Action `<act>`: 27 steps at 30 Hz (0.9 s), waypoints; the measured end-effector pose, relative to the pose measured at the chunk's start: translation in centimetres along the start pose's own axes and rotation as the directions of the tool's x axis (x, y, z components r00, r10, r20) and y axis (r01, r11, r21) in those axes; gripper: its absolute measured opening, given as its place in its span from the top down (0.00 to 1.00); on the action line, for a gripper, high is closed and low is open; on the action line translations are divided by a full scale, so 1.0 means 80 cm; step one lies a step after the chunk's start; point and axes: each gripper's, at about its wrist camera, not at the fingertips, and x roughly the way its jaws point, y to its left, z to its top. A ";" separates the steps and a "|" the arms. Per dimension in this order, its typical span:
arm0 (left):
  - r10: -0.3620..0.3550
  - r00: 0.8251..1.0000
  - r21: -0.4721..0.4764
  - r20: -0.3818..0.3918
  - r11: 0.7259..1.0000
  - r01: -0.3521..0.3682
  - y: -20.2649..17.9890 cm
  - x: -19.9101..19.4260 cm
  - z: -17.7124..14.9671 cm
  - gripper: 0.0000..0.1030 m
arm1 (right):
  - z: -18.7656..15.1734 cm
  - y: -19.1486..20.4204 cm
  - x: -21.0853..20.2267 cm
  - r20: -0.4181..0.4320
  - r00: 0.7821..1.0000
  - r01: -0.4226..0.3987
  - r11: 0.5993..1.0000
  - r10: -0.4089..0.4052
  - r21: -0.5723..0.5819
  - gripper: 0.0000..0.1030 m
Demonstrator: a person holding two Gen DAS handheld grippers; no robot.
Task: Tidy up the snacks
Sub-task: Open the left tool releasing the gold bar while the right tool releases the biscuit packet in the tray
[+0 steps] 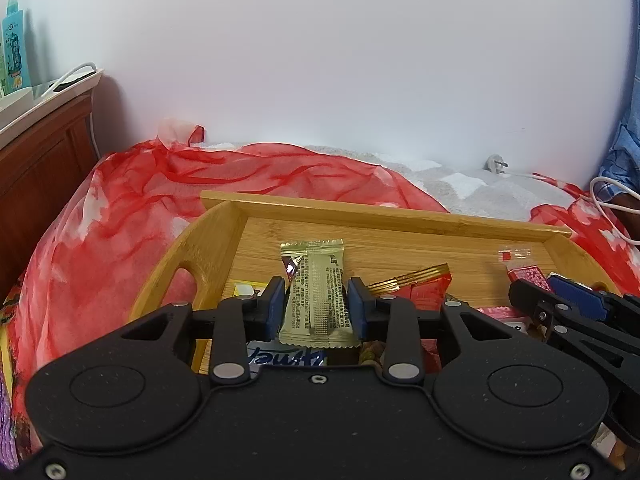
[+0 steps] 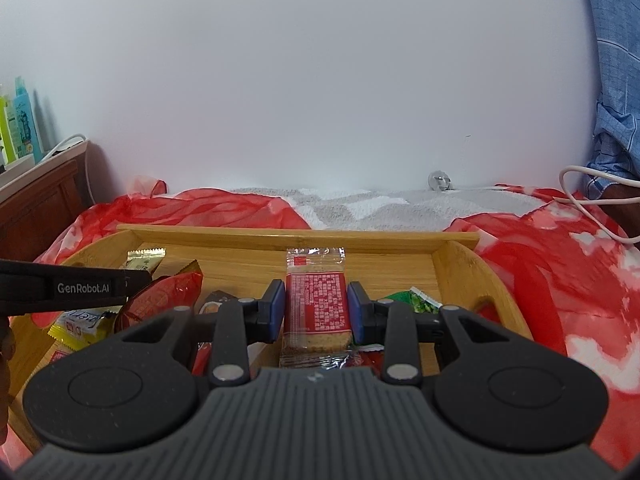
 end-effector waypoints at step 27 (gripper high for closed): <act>0.013 1.000 0.018 -0.001 1.000 -0.013 -0.005 0.002 -0.002 0.65 | 0.001 0.001 0.006 -0.031 1.000 -0.005 1.000 0.005 -0.007 0.61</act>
